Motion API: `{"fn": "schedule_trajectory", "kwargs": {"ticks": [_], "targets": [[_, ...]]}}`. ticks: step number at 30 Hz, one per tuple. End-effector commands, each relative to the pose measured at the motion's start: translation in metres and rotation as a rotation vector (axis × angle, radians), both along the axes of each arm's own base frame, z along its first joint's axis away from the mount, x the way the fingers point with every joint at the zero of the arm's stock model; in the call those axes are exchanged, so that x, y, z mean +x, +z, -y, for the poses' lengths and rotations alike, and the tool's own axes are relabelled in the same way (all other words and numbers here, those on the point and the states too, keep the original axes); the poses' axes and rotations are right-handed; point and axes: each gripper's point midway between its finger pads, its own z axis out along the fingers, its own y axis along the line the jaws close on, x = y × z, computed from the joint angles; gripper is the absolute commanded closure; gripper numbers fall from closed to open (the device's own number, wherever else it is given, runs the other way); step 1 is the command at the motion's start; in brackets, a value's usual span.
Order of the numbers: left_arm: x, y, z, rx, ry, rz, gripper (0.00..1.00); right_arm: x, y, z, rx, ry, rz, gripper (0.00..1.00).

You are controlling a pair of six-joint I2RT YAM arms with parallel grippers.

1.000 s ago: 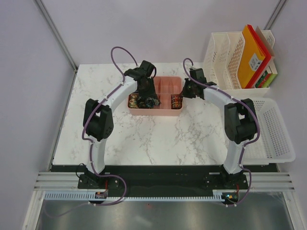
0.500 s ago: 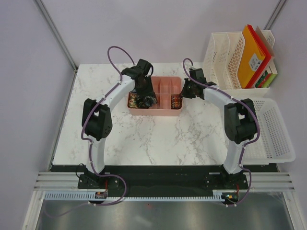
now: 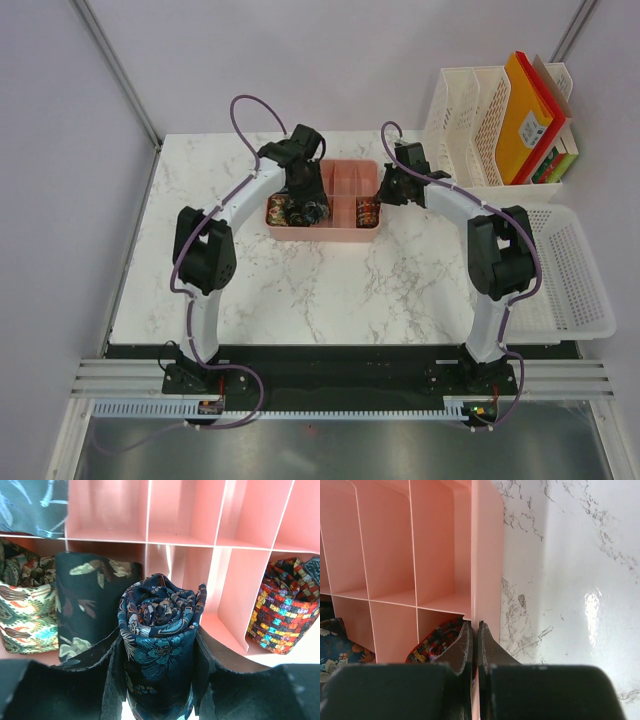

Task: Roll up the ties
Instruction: Place the tie in the storage box.

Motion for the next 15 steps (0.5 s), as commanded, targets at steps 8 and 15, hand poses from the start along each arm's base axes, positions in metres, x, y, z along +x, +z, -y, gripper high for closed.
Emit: {"fn": "schedule_trajectory", "kwargs": {"ticks": [8,15], "targets": [[0.002,-0.006,0.018,0.071,-0.047,0.044,0.98,-0.014,-0.002,-0.023,0.050,0.063,-0.055,1.00],[0.008,-0.012,0.011,0.113,-0.039,0.055,0.98,-0.015,-0.004,-0.023,0.050,0.066,-0.060,1.00]]}}
